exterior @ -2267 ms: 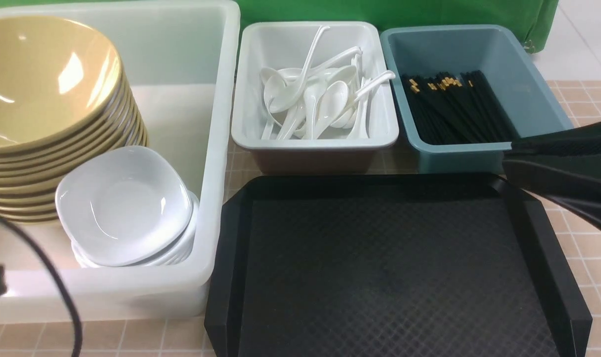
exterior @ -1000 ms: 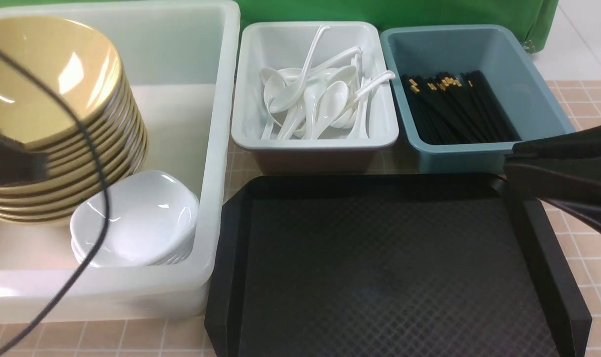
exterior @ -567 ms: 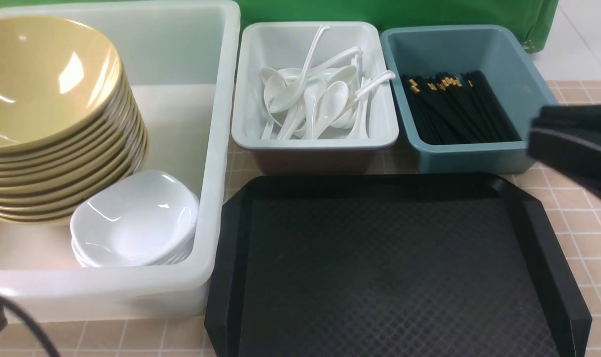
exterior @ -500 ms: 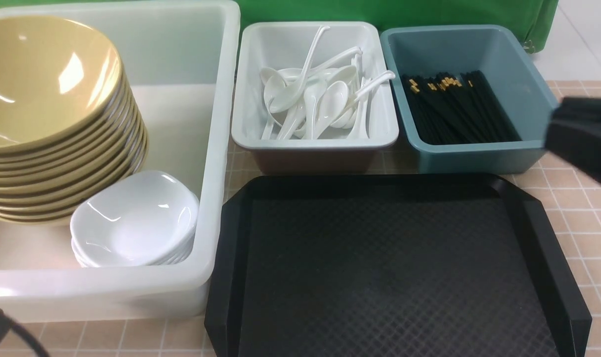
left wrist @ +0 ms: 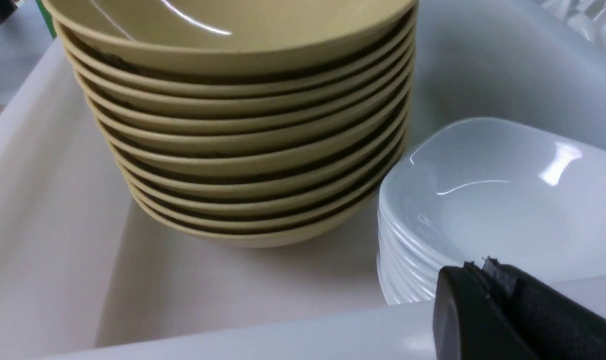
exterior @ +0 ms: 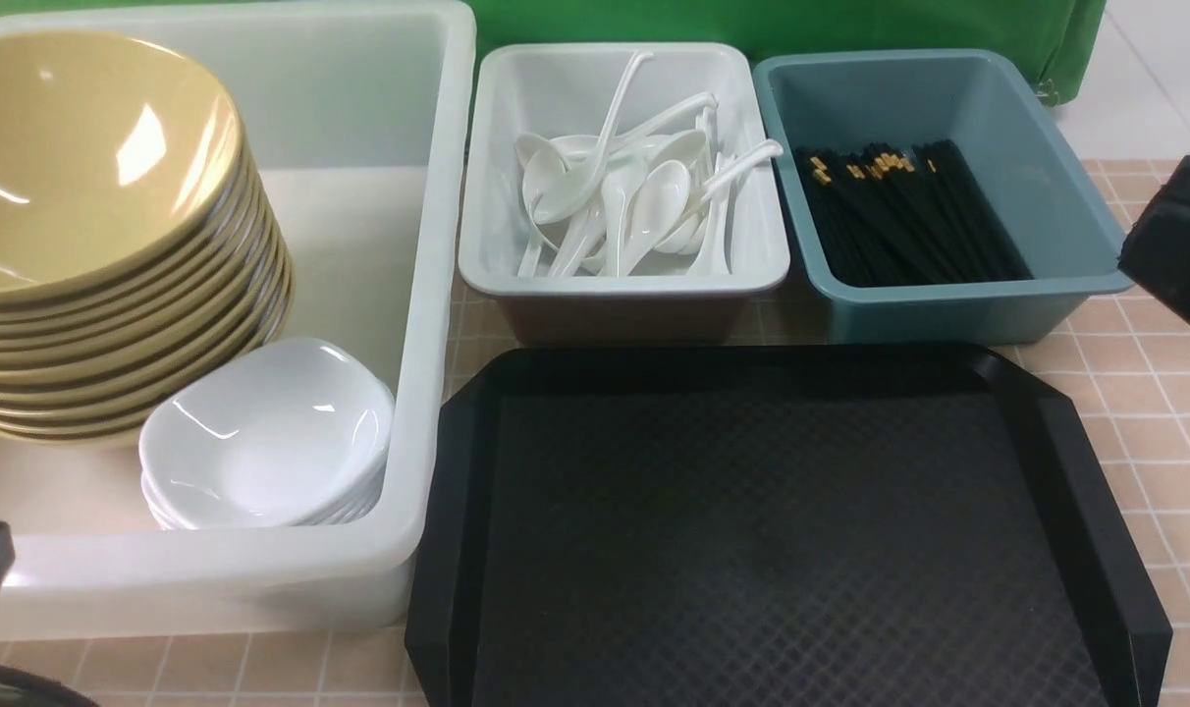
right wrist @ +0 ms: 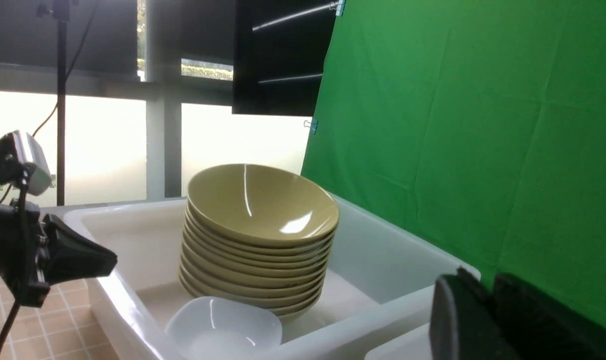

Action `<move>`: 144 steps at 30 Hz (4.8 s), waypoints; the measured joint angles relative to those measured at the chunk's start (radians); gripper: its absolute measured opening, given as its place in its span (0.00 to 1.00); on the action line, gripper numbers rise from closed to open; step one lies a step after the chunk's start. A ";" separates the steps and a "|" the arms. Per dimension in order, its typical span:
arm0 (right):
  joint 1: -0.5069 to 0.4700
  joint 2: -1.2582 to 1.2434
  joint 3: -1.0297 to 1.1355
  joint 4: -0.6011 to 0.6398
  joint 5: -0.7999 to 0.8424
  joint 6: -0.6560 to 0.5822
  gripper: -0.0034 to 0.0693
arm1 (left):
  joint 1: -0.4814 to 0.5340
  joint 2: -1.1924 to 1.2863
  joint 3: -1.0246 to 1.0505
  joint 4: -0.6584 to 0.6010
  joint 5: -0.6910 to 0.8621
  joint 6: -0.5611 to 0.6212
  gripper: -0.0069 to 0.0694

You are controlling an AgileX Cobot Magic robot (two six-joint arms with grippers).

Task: On brown table put chopsticks spoon bowls plates into blue grey white boxes.

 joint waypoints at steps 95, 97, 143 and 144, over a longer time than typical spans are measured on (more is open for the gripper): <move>-0.928 -0.611 0.712 -0.009 0.256 0.158 0.11 | 0.066 -0.244 0.297 -0.005 -0.140 -0.086 0.08; -0.928 -0.611 0.712 -0.009 0.256 0.158 0.11 | 0.073 -0.244 0.297 -0.006 -0.140 -0.086 0.08; -0.928 -0.611 0.712 -0.009 0.256 0.158 0.17 | 0.094 -0.244 0.297 -0.007 -0.140 -0.088 0.08; -0.928 -0.611 0.712 -0.009 0.256 0.158 0.17 | 0.094 -0.244 0.297 -0.007 -0.140 -0.088 0.08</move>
